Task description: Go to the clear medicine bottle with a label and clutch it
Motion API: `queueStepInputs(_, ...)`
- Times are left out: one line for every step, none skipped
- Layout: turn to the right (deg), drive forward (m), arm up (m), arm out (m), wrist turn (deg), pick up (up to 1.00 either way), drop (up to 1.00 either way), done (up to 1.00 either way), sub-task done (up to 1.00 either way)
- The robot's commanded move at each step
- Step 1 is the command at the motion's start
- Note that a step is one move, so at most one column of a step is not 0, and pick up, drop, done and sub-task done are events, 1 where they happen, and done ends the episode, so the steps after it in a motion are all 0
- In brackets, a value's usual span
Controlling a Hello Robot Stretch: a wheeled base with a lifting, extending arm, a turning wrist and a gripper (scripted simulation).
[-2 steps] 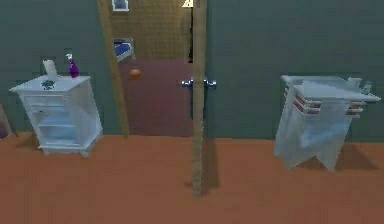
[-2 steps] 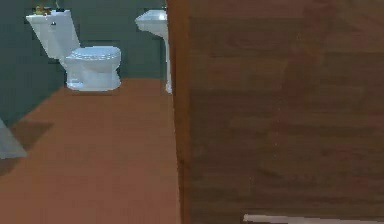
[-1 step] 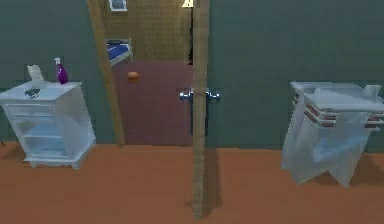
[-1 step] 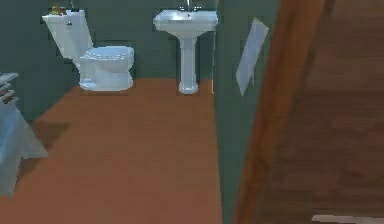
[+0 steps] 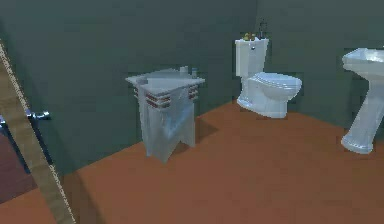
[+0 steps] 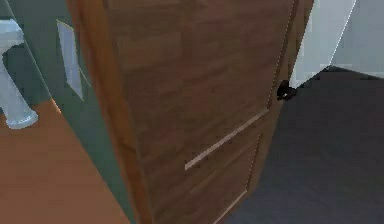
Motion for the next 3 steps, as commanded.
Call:
queueStepInputs(12.0, 0.0, 0.0, 0.0, 0.0, 0.0, 0.0, 0.0, 0.0)
queueStepInputs(0.0, 1.0, 0.0, 0.0, 0.0, 0.0, 0.0, 0.0, 0.0)
queueStepInputs(27.0, 0.0, 0.0, 0.0, 0.0, 0.0, 0.0, 0.0, 0.0)
